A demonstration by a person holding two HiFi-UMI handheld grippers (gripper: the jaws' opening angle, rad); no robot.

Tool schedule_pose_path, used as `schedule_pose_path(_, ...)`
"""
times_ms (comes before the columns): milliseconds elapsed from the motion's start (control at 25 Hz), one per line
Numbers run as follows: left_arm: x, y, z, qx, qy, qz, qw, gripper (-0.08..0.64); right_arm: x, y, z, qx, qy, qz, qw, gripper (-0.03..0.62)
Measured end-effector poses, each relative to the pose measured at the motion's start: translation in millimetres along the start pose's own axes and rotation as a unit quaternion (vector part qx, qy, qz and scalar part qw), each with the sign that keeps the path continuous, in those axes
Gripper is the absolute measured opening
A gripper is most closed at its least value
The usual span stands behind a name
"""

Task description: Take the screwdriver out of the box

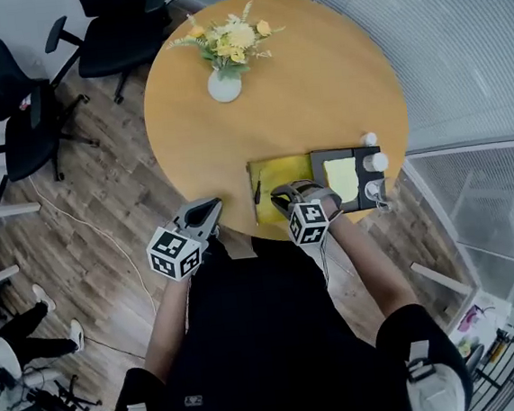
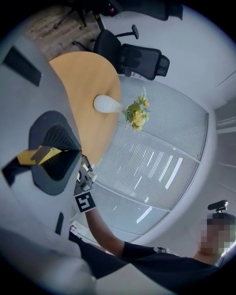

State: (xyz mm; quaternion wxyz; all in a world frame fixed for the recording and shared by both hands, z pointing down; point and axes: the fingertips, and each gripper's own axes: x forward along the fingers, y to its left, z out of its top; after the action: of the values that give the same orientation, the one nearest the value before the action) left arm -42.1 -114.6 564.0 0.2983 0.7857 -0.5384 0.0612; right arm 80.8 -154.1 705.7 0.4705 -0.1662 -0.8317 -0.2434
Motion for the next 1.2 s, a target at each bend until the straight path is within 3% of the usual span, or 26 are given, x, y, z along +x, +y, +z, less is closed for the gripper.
schedule_pose_path(200,-11,-3,-14,-0.034,-0.028,0.068,0.9967,0.006,24,-1,-14,-0.079,-0.008,0.055,0.995,0.027)
schedule_pose_path(400,-27,-11,-29,-0.062,-0.05,0.122,0.9893,0.006,44,-8,-19,-0.167,-0.009,0.073,0.983,0.039)
schedule_pose_path(560,-39,-19,-46,-0.083,-0.057,0.157,0.9823,0.006,61,-7,-22,-0.248,-0.009,0.093,0.964,0.067)
schedule_pose_path(760,-56,-23,-61,-0.1,-0.062,0.191,0.9746,0.006,73,-5,-25,-0.348,-0.004,0.122,0.93,0.105)
schedule_pose_path(920,-63,-27,-66,-0.109,-0.067,0.206,0.9702,0.006,78,-3,-21,-0.36,-0.003,0.164,0.918,0.158)
schedule_pose_path(1040,-65,-31,-66,-0.111,-0.069,0.211,0.9688,0.006,80,2,-23,-0.367,0.009,0.198,0.909,0.161)
schedule_pose_path(1200,-66,-34,-66,-0.11,-0.072,0.212,0.9684,0.006,77,5,-23,-0.355,0.015,0.235,0.905,0.14)
